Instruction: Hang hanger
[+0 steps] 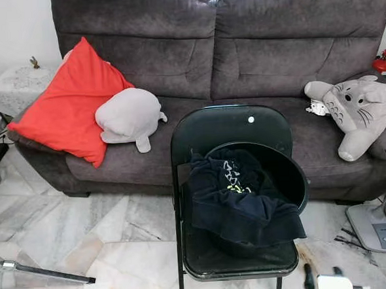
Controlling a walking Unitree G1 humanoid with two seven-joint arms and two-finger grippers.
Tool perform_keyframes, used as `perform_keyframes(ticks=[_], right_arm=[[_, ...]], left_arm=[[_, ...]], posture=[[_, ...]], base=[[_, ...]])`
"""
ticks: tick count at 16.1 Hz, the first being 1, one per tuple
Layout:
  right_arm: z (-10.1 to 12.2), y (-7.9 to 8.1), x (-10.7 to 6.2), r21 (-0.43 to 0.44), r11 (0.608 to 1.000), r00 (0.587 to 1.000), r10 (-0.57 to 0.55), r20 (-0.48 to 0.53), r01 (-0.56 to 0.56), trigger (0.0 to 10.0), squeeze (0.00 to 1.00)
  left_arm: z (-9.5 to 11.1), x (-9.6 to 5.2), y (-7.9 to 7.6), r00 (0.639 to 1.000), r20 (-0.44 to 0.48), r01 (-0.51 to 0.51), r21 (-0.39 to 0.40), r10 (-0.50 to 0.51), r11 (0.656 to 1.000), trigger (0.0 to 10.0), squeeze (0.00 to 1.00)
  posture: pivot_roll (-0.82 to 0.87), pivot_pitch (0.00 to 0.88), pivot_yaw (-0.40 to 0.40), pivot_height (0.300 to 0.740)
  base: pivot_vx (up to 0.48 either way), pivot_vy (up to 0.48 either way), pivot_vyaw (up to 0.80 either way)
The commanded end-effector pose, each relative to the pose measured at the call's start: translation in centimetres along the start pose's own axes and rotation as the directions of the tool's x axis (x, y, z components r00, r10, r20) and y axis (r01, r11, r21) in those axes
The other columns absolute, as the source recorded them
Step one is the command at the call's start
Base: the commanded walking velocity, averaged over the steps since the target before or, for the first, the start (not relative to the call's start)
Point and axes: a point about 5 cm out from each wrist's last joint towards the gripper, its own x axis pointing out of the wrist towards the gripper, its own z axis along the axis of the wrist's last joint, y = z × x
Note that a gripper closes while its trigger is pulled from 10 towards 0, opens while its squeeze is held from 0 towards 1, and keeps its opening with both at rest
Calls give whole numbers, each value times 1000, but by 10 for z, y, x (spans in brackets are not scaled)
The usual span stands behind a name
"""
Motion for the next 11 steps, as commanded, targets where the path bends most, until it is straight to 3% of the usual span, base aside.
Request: perform_keyframes(ticks=[1, 3, 4, 11], right_arm=[[8, -9, 4, -57, 998, 999, -32, 25, 33, 10000, 1000], [18, -16, 12, -184, 981, 997, -57, 51, 65, 10000, 1000], [20, -19, 18, -241, 968, 997, -64, 49, 74, 10000, 0], [28, -6, 31, -352, 936, 999, 35, 36, -20, 10000, 0]], left_arm=[[-6, -1, -1, 1000, -30, 5, 18, -4, 1000, 10000, 0], [-5, -1, -2, 1000, -29, 6, 19, -6, 1000, 10000, 0], [-5, -1, -2, 1000, -30, 6, 19, -6, 1000, 10000, 0], [-10, -2, -3, 999, -51, 6, 17, -6, 1000, 10000, 0]], posture=[[-135, 53, -6, 740], [-134, 44, -8, 740], [-135, 39, -7, 740], [-130, 37, -8, 740]], base=[[0, 0, 0], [0, 0, 0], [0, 0, 0], [0, 0, 0]])
